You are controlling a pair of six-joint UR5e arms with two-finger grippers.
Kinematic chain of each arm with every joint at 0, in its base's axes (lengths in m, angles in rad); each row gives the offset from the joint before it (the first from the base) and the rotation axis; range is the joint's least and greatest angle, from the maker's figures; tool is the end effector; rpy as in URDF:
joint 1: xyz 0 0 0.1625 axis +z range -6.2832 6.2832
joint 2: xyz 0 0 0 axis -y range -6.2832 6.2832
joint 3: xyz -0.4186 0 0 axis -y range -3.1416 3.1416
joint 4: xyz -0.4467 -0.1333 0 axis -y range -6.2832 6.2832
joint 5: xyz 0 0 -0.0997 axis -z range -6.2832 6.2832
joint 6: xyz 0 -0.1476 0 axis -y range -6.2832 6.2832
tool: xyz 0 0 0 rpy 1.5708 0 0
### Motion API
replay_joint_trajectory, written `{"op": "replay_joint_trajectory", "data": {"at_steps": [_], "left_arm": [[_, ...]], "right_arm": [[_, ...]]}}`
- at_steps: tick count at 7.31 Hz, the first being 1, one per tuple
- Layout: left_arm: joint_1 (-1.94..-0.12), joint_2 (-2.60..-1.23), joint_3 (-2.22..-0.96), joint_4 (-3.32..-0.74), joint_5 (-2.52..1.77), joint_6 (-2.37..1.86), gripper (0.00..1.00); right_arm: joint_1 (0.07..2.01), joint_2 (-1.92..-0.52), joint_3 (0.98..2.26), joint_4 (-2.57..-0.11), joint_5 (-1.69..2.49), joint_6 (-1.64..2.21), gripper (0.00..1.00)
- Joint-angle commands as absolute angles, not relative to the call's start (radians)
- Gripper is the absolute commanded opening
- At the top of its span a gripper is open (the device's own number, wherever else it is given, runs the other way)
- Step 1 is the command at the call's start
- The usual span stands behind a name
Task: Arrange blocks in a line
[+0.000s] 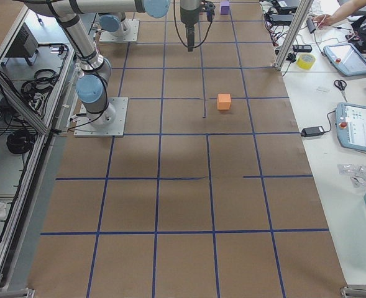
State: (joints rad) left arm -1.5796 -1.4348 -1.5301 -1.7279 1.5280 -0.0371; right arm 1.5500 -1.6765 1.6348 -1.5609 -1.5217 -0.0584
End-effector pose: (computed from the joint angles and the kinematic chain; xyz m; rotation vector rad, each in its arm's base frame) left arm -0.1439 -0.4843 0.5103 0.0432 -3.0979 0.0288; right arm 0.1300 -0.5093 0.4532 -0.0594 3.0928 -0.0522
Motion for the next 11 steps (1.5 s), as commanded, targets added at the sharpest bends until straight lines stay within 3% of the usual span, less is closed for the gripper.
{"op": "replay_joint_trajectory", "data": {"at_steps": [1,11], "left_arm": [[-1.582,-1.434,-1.531,-1.727,1.528,-0.038,1.00],[-1.582,-1.427,-1.554,-1.724,1.534,-0.040,1.00]], "right_arm": [[1.549,-1.677,1.635,-1.559,-1.522,-0.058,1.00],[1.549,-1.675,1.637,-1.554,-1.523,-0.064,1.00]]}}
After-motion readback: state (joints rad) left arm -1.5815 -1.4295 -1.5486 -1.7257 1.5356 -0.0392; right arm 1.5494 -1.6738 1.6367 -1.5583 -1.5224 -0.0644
